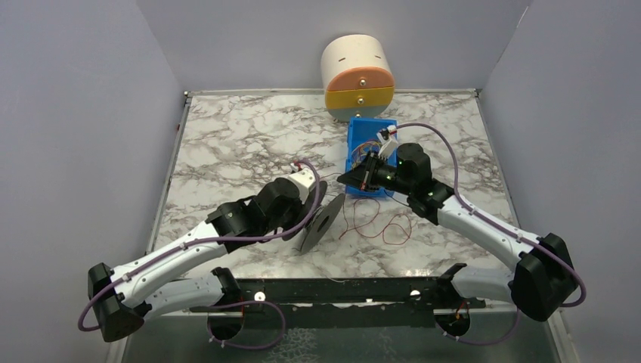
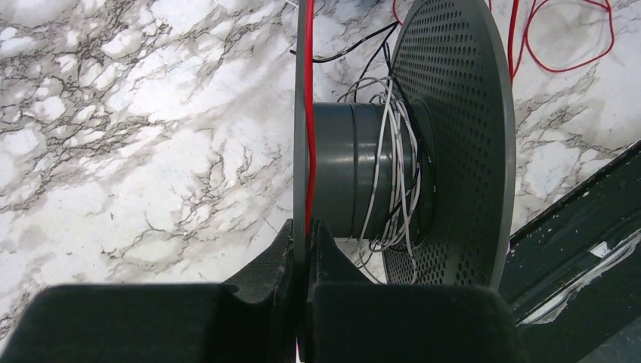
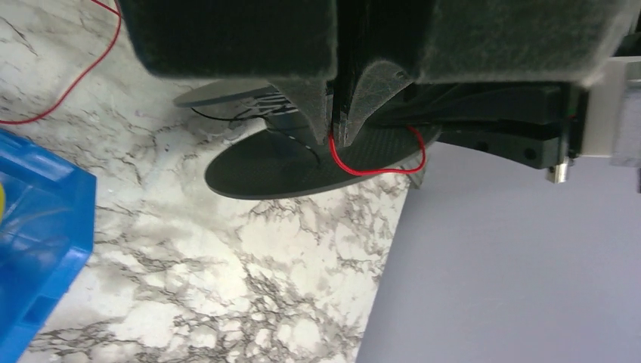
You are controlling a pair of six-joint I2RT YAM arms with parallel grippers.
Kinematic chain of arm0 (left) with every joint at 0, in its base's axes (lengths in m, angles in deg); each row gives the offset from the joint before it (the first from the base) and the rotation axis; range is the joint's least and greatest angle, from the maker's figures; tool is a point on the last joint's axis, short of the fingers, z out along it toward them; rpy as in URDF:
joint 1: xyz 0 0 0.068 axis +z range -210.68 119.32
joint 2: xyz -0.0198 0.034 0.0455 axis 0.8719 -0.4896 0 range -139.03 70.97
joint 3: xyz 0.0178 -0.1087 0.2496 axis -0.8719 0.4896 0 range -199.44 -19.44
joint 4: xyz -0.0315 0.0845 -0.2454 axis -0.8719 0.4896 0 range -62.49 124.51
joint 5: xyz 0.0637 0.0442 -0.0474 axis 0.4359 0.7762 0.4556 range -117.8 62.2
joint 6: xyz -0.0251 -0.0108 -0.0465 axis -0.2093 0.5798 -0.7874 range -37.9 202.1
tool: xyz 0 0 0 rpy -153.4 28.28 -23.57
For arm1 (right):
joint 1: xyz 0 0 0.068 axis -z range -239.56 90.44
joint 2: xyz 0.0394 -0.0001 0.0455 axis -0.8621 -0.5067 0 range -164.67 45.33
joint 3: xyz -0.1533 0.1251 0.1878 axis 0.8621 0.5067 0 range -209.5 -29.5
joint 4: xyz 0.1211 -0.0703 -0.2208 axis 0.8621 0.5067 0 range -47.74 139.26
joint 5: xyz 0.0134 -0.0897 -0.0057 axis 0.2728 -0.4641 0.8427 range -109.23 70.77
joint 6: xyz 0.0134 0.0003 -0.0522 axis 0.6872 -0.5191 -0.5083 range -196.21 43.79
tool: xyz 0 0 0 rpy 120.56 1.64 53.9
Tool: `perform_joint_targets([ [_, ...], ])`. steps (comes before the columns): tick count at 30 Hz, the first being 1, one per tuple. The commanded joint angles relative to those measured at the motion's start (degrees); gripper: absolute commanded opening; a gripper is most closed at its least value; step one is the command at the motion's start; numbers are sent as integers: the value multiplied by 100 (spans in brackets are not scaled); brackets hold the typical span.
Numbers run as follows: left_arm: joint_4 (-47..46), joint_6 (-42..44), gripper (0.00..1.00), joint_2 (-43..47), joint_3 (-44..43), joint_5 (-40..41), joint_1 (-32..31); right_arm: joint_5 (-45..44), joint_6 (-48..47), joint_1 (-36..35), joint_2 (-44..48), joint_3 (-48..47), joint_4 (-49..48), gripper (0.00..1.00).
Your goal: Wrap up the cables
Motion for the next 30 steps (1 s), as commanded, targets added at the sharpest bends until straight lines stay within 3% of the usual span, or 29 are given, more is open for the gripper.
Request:
perform_joint_targets([
  [1, -274, -14, 0, 340, -85, 2, 7, -502, -430, -30, 238, -149, 431, 1],
  [8, -276, -36, 0, 580, -219, -149, 5, -1217, -1012, -31, 434, -71, 805, 1],
  [16, -245, -91, 0, 910, -636, -225, 5, -1249, -1398, -35, 346, 326, 460, 1],
  [25, -188, -100, 0, 1044, -1124, -175, 5, -1170, -1522, -29, 248, 785, -66, 24],
  [30, -197, -140, 0, 1090, -1258, -55, 5, -1136, -1517, -24, 172, 931, -250, 27],
])
